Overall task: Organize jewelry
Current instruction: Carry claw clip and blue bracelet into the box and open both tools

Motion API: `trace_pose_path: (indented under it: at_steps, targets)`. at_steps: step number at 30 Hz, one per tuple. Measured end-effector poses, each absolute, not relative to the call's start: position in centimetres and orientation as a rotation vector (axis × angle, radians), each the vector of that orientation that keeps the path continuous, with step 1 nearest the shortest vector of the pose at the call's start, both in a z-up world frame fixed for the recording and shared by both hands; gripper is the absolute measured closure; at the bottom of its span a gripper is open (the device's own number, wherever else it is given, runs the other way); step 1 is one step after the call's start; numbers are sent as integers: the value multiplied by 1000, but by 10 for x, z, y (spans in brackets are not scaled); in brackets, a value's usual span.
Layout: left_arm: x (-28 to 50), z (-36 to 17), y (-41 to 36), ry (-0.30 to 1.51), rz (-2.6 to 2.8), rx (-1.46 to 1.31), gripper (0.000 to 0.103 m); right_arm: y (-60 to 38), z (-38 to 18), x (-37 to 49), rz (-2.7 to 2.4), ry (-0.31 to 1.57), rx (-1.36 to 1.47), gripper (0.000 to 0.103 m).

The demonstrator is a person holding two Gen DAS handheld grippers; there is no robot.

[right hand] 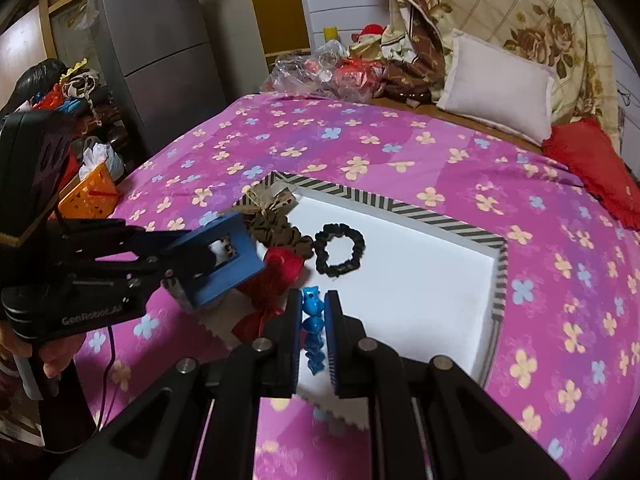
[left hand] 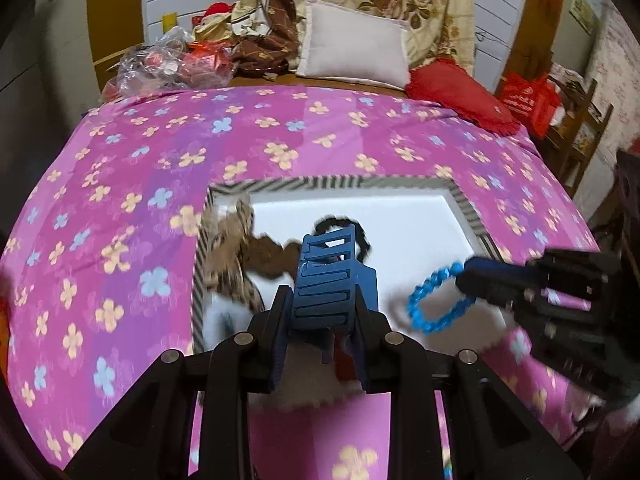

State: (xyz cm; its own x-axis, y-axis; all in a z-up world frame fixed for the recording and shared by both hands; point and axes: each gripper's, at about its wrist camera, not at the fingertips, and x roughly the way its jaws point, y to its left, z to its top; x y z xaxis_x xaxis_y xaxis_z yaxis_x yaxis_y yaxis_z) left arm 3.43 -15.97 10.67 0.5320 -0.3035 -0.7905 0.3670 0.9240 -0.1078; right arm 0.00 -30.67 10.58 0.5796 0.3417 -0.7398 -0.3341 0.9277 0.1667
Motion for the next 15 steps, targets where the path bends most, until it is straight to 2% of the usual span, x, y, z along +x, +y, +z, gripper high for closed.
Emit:
trace_pose_path:
  at_steps: [8, 15]
  targets:
    - [95, 89, -171, 959, -324, 30, 84, -319, 62, 67, 328, 968, 52, 92]
    - [127, 62, -179, 1021, -282, 3, 84, -353, 23, 93, 182, 1081, 42, 92]
